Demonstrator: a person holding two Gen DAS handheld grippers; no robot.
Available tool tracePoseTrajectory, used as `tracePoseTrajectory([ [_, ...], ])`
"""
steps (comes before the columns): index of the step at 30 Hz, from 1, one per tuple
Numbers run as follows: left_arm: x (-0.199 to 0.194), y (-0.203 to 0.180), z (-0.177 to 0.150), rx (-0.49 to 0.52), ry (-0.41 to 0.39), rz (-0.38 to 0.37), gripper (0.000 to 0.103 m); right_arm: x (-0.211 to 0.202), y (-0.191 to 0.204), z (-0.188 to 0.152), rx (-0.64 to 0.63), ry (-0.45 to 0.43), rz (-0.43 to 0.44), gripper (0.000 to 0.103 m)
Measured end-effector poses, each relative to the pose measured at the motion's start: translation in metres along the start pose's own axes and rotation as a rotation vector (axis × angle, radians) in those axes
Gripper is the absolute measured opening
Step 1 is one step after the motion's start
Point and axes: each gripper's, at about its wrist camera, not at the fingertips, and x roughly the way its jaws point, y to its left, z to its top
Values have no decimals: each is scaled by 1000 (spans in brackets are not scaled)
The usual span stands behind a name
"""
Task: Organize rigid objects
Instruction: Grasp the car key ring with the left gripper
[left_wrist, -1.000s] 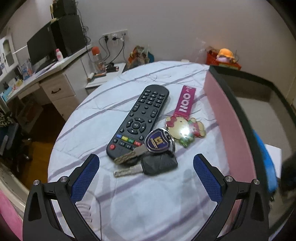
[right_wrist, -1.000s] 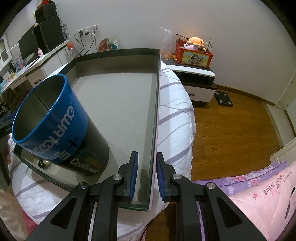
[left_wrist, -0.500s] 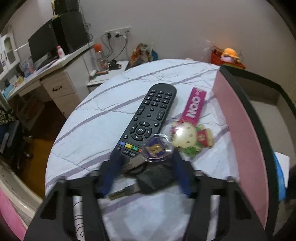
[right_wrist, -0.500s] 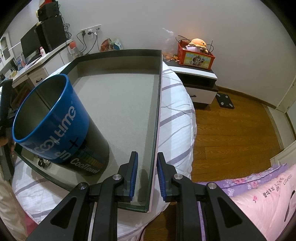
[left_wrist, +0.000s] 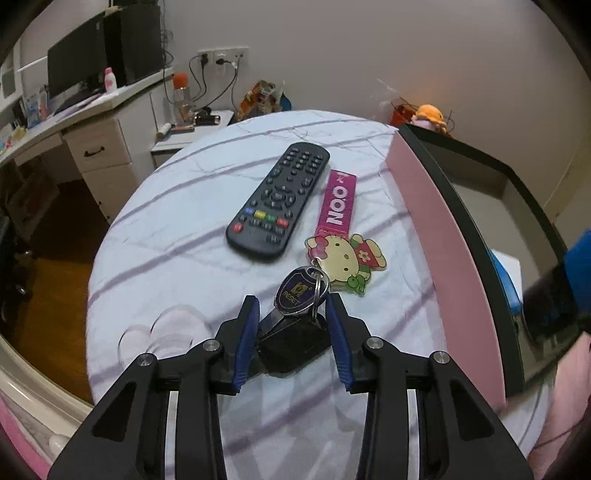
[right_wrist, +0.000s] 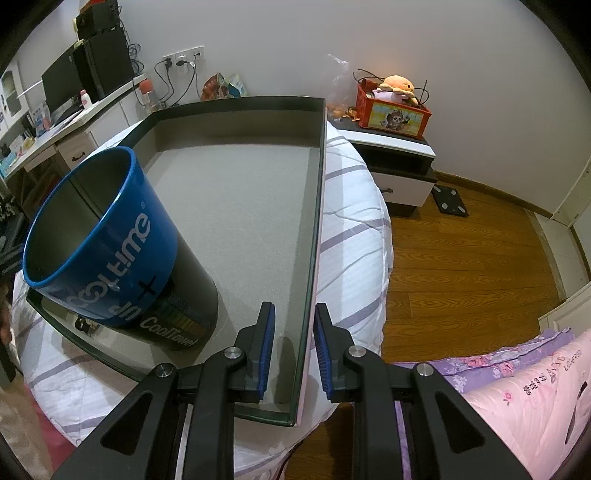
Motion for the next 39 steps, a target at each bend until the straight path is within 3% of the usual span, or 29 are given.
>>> tracePoseTrajectory([
  [1,-5,-1,-4,5,-9,-5,24,0,0,0,1,0,1,23],
  [4,-20,-3,-12,28,-22,2,22,3,-1,1,7,7,-1,23],
  [17,-29,-6,-27,66,-9,36,25,4,1,1,10,14,-21,23],
  [18,-28,-6,-27,70,-6,40,28,4,0,2,10,15,-20,23],
  [20,-23,-7,-25,72,4,63,49,4,0,2,8,16,-20,23],
  [21,-21,-7,-24,74,2,77,67,4,0,2,7,17,-21,23],
  [22,-19,-7,-23,73,-7,91,78,4,0,2,7,16,-21,23],
  [28,0,-7,-20,74,17,113,85,5,1,2,2,18,-20,24],
  [30,6,-7,-22,75,21,104,82,5,1,2,2,18,-19,24],
  [31,7,-9,-23,82,13,95,75,5,1,2,1,18,-19,24],
  [32,5,-9,-24,91,0,73,67,5,1,2,1,18,-18,24],
  [34,2,-10,-24,98,-7,45,40,5,1,2,2,18,-18,24],
  [39,-4,-1,-23,57,-11,-26,36,4,2,2,3,16,-15,24],
])
